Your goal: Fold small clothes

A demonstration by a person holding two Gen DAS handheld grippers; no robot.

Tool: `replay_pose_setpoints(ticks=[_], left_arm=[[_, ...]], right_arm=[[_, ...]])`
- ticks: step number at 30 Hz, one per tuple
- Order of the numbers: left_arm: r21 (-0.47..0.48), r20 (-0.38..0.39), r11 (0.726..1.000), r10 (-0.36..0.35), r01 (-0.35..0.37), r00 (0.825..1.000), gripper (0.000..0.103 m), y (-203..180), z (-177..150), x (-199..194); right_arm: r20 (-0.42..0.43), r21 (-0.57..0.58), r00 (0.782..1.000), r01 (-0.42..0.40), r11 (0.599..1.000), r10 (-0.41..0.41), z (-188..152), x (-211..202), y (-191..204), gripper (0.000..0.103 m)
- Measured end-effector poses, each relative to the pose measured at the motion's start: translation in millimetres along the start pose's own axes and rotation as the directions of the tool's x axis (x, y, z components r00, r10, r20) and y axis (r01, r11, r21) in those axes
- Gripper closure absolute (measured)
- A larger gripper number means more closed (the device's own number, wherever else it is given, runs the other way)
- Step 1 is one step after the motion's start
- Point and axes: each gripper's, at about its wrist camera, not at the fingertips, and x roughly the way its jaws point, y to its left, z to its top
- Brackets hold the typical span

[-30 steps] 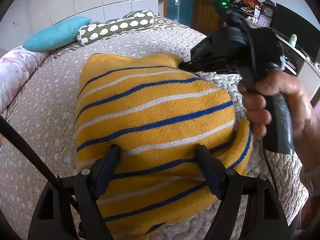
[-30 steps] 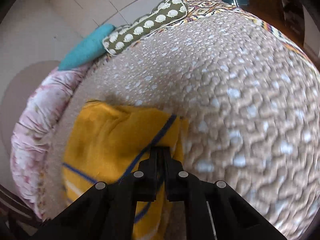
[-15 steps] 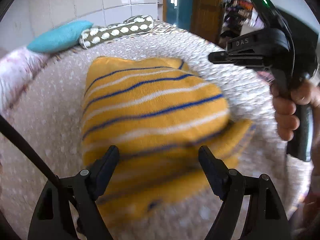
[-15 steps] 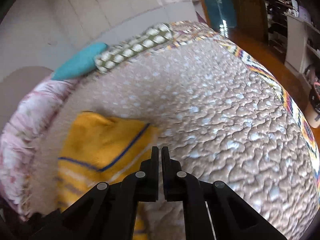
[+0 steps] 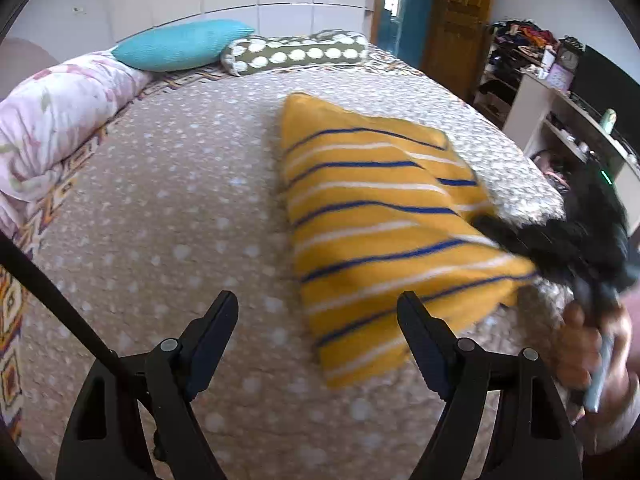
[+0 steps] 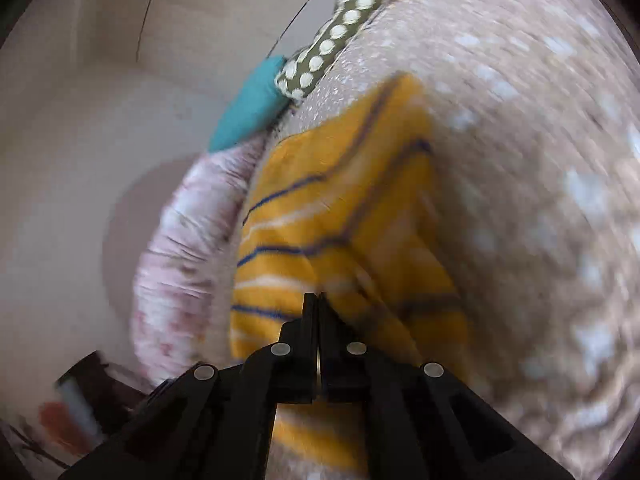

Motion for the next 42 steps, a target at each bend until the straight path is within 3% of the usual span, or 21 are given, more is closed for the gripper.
replay_pose_setpoints(ticks=[2,6,8,11,14,18,22,25,27,29,31,36,42], left_arm=[[-0.01,0.009,1.0,-0.002,0.002,1.0,0.023,-1,9,4],[-0.008,0.046,1.0,0.016,-0.016,0.999,0.023,-11,37,16],[-0.011,0.049,1.0,0.015,-0.015,0.999,0.023,-16,52,28],[-0.001,0.027,0.999,0.038,-0.038,0.999,0.021,-21,67,51],[0.05,-0.046,0.996,0.075,-0.072,0.996,0.018,-21,70,83],[0.017,-0.032,0.998,0.067,-0.066,0.997,0.02,-3,66,66],[-0.053,0.018,0.998,-0.03,0.031,0.999,0.02,14,84,43],[-0.025,0.015,1.0,0.002,-0.002,1.0,0.02,6,105,54],[-0.017,0.001,1.0,0.022,-0.022,1.0,0.02,1,115,71],[-0.03,-0.069,0.999,0.036,-0.039,0.997,0.02,0,121,102],[-0.036,-0.145,0.998,0.036,-0.041,0.989,0.012,3,119,129],[-0.05,-0.116,0.998,0.03,-0.036,0.993,0.007,11,114,120],[-0.088,-0.087,0.995,-0.054,0.046,0.995,0.007,23,69,92]], right_arm=[[0.026,0.005,1.0,0.011,1.0,-0.012,-11,-15,-12,0.103],[0.03,0.07,0.998,-0.064,0.995,0.062,-16,-23,-29,0.103],[0.035,0.05,0.998,-0.05,0.998,0.049,-16,-21,-26,0.103],[0.05,0.008,0.998,-0.028,1.0,0.027,-20,-21,-21,0.103],[0.054,0.004,0.998,-0.032,0.999,0.031,-20,-21,-22,0.103],[0.052,0.007,0.998,-0.043,0.999,0.042,-21,-20,-19,0.103],[0.056,0.012,0.997,-0.051,0.999,0.051,-22,-18,-19,0.103],[0.059,0.011,0.997,-0.053,0.999,0.052,-23,-23,-23,0.103],[0.062,0.012,0.997,-0.053,0.999,0.052,-23,-24,-24,0.103],[0.064,0.01,0.997,-0.052,0.999,0.051,-24,-25,-24,0.103],[0.067,0.009,0.997,-0.05,0.999,0.049,-25,-25,-24,0.103],[0.07,0.013,0.996,-0.054,0.998,0.053,-26,-25,-23,0.103],[0.073,0.023,0.995,-0.063,0.998,0.061,-26,-25,-24,0.103]])
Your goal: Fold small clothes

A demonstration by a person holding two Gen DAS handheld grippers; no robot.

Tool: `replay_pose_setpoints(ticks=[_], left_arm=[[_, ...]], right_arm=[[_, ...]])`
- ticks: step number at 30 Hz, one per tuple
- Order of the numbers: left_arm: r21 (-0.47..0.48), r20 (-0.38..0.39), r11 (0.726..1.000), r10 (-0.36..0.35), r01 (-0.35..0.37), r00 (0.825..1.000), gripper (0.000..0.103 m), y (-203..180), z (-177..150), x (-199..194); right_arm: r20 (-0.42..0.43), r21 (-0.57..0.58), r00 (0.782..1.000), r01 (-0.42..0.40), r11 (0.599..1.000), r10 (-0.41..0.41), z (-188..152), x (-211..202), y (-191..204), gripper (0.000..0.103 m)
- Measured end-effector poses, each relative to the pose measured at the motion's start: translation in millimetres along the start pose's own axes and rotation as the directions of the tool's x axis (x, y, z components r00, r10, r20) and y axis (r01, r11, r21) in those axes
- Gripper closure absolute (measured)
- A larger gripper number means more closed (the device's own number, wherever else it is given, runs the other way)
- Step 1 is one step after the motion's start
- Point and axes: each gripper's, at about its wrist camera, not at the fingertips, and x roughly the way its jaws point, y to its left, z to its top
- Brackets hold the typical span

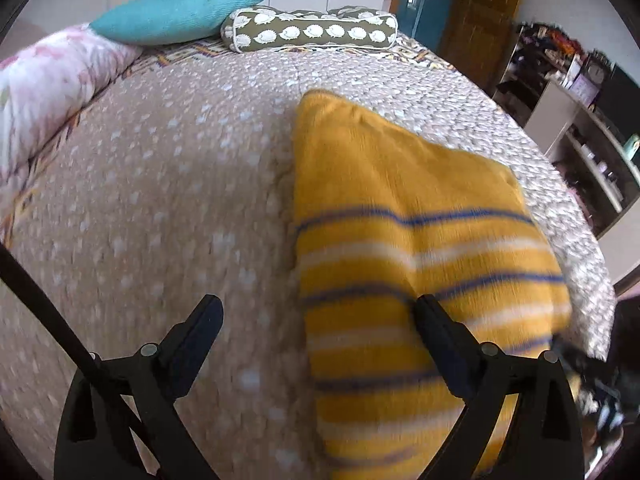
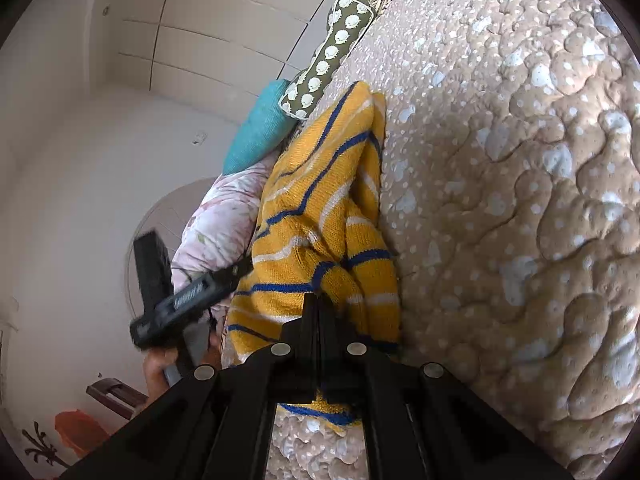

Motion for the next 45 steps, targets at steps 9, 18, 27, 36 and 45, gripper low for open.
replay_pose_setpoints(ticks=[9,18,27,36,45], left_arm=[[-0.045,-0.027,0.997,-0.065,0.064,0.998,0.021,14,-82,-32],[0.132,0.091,0.99,-0.056,0.044,0.994,0.031,-18,-103,-85],[0.37,0.042,0.927,-0.072,0.052,0.997,0.062,-78,-105,-55],[0.357,0.003,0.929,-0.111,0.103,0.994,0.097,-60,-110,-87],[0.311,0.014,0.942,-0.14,0.129,0.99,0.096,-51,-125,-86]], right_arm=[[0.0,0.004,1.0,-0.002,1.0,0.002,0,-1,-1,0.103],[0.01,0.014,1.0,-0.016,1.0,0.016,-2,-7,-3,0.103],[0.104,0.027,0.987,-0.123,0.992,0.119,-7,-32,-6,0.074],[0.256,-0.054,0.966,0.056,0.997,-0.04,-29,-66,22,0.059],[0.078,-0.168,0.978,0.203,0.965,-0.192,-52,-39,44,0.089]])
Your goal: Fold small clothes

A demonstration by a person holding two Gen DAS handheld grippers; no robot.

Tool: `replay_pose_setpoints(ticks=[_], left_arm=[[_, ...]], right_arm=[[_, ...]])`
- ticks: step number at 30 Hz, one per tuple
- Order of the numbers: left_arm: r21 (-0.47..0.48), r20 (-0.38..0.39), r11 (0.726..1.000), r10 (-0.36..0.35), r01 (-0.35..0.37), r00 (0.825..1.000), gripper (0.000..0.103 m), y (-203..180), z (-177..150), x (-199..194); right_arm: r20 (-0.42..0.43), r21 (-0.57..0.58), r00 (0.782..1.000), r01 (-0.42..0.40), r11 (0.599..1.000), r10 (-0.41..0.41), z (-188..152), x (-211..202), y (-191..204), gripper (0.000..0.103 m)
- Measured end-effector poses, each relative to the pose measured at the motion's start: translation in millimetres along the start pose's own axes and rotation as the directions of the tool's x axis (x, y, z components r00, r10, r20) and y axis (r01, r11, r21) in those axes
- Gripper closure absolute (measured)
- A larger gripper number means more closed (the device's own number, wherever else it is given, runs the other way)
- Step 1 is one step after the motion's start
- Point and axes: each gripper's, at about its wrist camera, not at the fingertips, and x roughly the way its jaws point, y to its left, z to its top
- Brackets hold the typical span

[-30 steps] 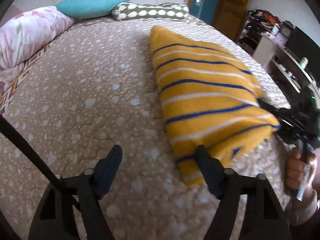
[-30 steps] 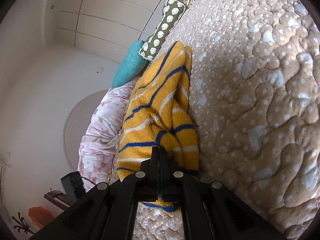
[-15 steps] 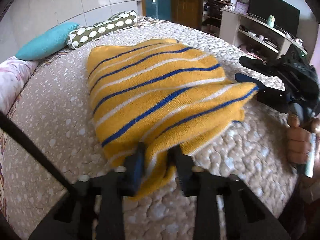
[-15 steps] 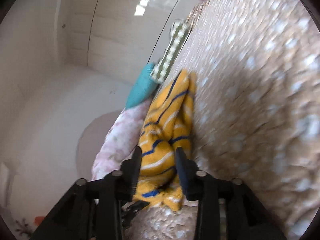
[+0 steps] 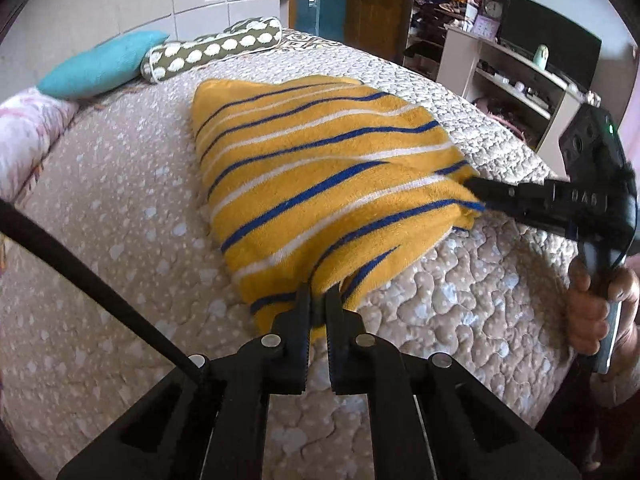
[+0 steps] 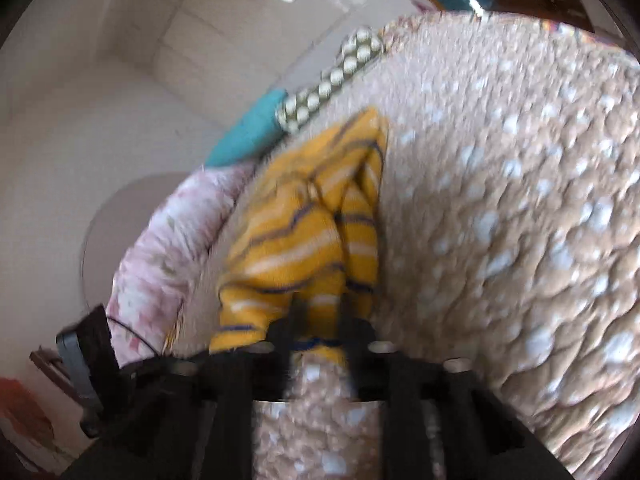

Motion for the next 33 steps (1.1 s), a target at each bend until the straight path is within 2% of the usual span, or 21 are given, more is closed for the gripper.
replay_pose_setpoints(ticks=[4,6,8,10,12,14,15,16,18,19,21,23,24,26,29,30,33], left_arm=[[-0.033,0.002,0.999,-0.024,0.024,1.0,0.097,7,-9,-2],[-0.032,0.002,0.999,-0.016,0.016,1.0,0.097,8,-13,-3],[-0.025,-0.001,1.0,0.011,-0.011,1.0,0.097,7,-16,-7],[0.0,0.018,0.999,0.032,-0.032,0.999,0.097,2,-19,-18],[0.025,0.059,0.999,0.021,-0.022,0.998,0.096,-5,-20,-32],[0.037,0.081,0.999,0.012,-0.015,0.997,0.086,-9,-16,-38],[0.042,0.095,0.999,0.005,-0.009,0.995,0.075,-10,-11,-38],[0.044,0.104,0.999,0.004,-0.009,0.995,0.069,-10,-6,-37],[0.033,0.121,0.999,0.013,-0.017,0.993,0.069,-9,7,-32],[0.018,0.127,1.0,0.004,-0.007,0.992,0.069,-7,13,-29],[-0.051,0.128,0.997,-0.051,0.058,0.99,0.069,3,25,-20],[-0.117,0.08,0.987,-0.105,0.114,0.991,0.069,11,30,-4],[-0.129,0.056,0.984,-0.116,0.122,0.992,0.07,11,31,3],[-0.114,-0.008,0.986,-0.125,0.123,0.992,0.07,6,26,21],[-0.033,0.004,0.998,-0.054,0.054,0.999,0.07,-11,20,25],[-0.021,0.005,0.999,-0.041,0.041,0.999,0.07,-14,20,26],[-0.031,0.009,0.998,-0.05,0.05,0.999,0.07,-11,21,28]], right_arm=[[-0.007,-0.004,0.998,0.068,0.998,-0.068,-12,-11,-8,0.092],[-0.019,-0.012,0.993,0.113,0.993,-0.114,-16,-11,-13,0.094],[-0.015,-0.008,0.994,0.11,0.994,-0.11,-16,-9,-16,0.096],[0.004,-0.023,0.992,0.124,0.992,-0.124,-20,-16,-14,0.095],[0.037,-0.052,0.991,0.133,0.99,-0.131,-26,-26,-6,0.09],[0.054,-0.079,0.992,0.116,0.99,-0.112,-31,-32,6,0.09],[0.058,-0.091,0.994,0.101,0.991,-0.096,-33,-33,12,0.09],[0.056,-0.104,0.996,0.081,0.991,-0.076,-34,-33,19,0.09],[0.026,-0.133,0.999,0.04,0.99,-0.037,-31,-25,34,0.09],[0.0,-0.148,0.999,0.034,0.988,-0.034,-29,-17,41,0.09],[-0.045,-0.183,0.997,0.045,0.982,-0.055,-26,2,51,0.09],[-0.1,-0.243,0.99,0.076,0.967,-0.103,-22,27,60,0.09],[-0.097,-0.266,0.985,0.11,0.958,-0.14,-19,36,61,0.091],[-0.058,-0.235,0.989,0.115,0.965,-0.132,-9,38,54,0.096],[0.034,-0.113,0.988,0.154,0.981,-0.152,12,28,31,0.096],[0.05,-0.095,0.985,0.172,0.981,-0.168,15,25,25,0.09],[0.096,-0.068,0.972,0.22,0.973,-0.213,14,8,19,0.087]])
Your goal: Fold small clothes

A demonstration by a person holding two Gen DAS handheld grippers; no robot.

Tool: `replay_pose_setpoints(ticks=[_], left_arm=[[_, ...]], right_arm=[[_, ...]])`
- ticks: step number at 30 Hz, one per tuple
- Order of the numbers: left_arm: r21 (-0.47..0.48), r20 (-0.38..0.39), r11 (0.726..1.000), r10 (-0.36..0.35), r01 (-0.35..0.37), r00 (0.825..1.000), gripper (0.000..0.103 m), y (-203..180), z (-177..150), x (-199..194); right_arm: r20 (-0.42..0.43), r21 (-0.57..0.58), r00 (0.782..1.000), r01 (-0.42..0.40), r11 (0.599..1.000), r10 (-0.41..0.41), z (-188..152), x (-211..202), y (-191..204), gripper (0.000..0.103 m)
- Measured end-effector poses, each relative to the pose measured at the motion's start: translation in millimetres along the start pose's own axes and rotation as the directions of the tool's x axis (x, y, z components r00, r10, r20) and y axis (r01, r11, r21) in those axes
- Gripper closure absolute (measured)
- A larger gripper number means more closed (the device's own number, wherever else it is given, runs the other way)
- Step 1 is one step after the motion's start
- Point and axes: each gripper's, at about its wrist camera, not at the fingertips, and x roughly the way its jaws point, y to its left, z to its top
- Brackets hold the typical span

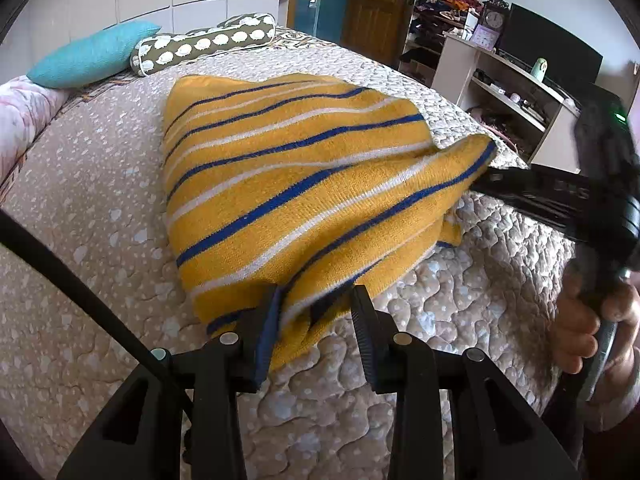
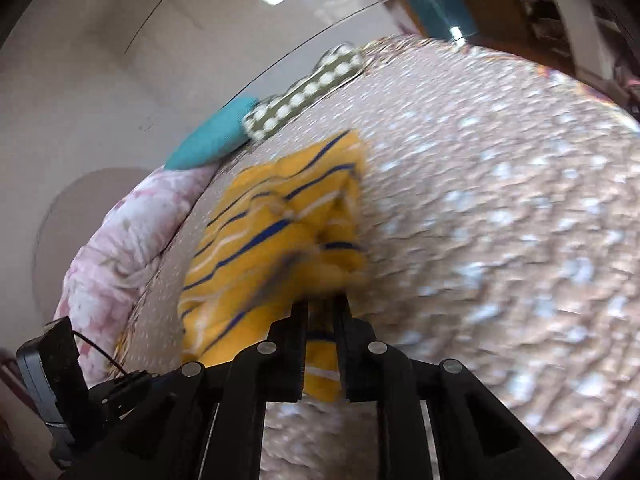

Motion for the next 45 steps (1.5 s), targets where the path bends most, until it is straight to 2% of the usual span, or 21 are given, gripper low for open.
replay_pose_setpoints(ticks=[2,5,6,8,9,10,13,17,18,21,24,28,30,32,35,37,38,41,42,43,45], left_arm=[[0.0,0.005,1.0,-0.002,0.002,1.0,0.07,0,-2,-1],[0.018,0.017,1.0,0.018,-0.018,1.0,0.07,-2,-7,-1],[0.027,0.018,0.999,0.029,-0.03,0.999,0.07,-4,-9,-2],[0.043,0.017,0.998,0.051,-0.052,0.999,0.07,-9,-12,-3],[0.047,0.015,0.997,0.053,-0.054,0.998,0.07,-9,-11,-4],[0.05,0.014,0.997,0.054,-0.054,0.998,0.07,-9,-12,-5],[0.059,0.009,0.997,0.039,-0.04,0.999,0.07,-6,-13,-7],[0.07,0.008,0.996,0.058,-0.059,0.998,0.08,-5,-15,-12],[0.061,0.006,0.997,0.052,-0.052,0.999,0.081,-4,-15,-14],[0.058,-0.001,0.997,0.049,-0.049,0.999,0.082,-2,-18,-18],[0.061,-0.007,0.997,0.042,-0.041,0.999,0.082,-2,-24,-23],[0.059,-0.023,0.998,0.034,-0.033,0.999,0.082,-1,-34,-31],[0.053,-0.022,0.998,0.039,-0.037,0.999,0.082,-1,-40,-35],[0.06,-0.012,0.997,0.057,-0.056,0.998,0.081,-4,-45,-40],[0.063,0.015,0.993,0.096,-0.097,0.995,0.068,-9,-47,-50],[0.042,0.034,0.995,0.091,-0.093,0.995,0.048,-10,-46,-56],[0.027,0.039,0.996,0.089,-0.09,0.995,0.045,-9,-45,-57],[-0.022,0.037,0.995,0.101,-0.1,0.994,0.042,-2,-40,-58],[-0.04,0.03,0.993,0.109,-0.108,0.994,0.042,2,-39,-57],[-0.055,0.026,0.991,0.121,-0.119,0.992,0.042,6,-38,-57],[-0.079,0.021,0.986,0.146,-0.144,0.989,0.041,14,-38,-59]], right_arm=[[0.073,-0.006,0.996,0.055,0.998,-0.054,-2,-22,3,0.087],[0.145,-0.039,0.988,0.059,0.998,-0.052,3,-42,16,0.087],[0.145,-0.058,0.989,0.048,0.997,-0.039,6,-41,22,0.084],[0.126,-0.09,0.992,0.021,0.996,-0.009,12,-35,32,0.066],[0.123,-0.088,0.992,0.027,0.996,-0.016,14,-30,36,0.053],[0.123,-0.079,0.992,0.037,0.996,-0.027,14,-27,36,0.049],[0.113,-0.044,0.993,0.041,0.998,-0.036,6,-25,28,0.047],[0.068,-0.024,0.998,0.003,1.0,-0.001,-13,-22,19,0.047],[0.049,-0.018,0.999,-0.012,1.0,0.013,-16,-19,17,0.048],[-0.024,0.037,0.996,-0.085,0.996,0.086,-18,-5,7,0.095],[-0.036,0.096,0.994,-0.103,0.99,0.107,-22,-5,-4,0.096],[-0.079,0.067,0.997,0.023,0.998,-0.017,-36,-12,-15,0.101],[-0.064,0.072,0.998,0.004,0.997,0.001,-38,-25,-18,0.1],[-0.006,0.059,1.0,-0.019,0.998,0.019,-30,-42,-12,0.099],[0.084,0.003,0.996,-0.033,0.999,0.033,-4,-54,10,0.099],[0.089,-0.046,0.995,-0.038,0.998,0.042,15,-45,29,0.099],[0.085,-0.075,0.995,-0.046,0.996,0.052,25,-36,40,0.099],[0.003,-0.09,0.993,-0.115,0.989,0.115,46,4,58,0.099],[-0.062,-0.049,0.982,-0.18,0.982,0.177,50,26,56,0.099],[-0.105,-0.015,0.974,-0.202,0.979,0.2,51,41,52,0.099],[-0.143,0.023,0.983,-0.116,0.993,0.118,45,64,34,0.103]])
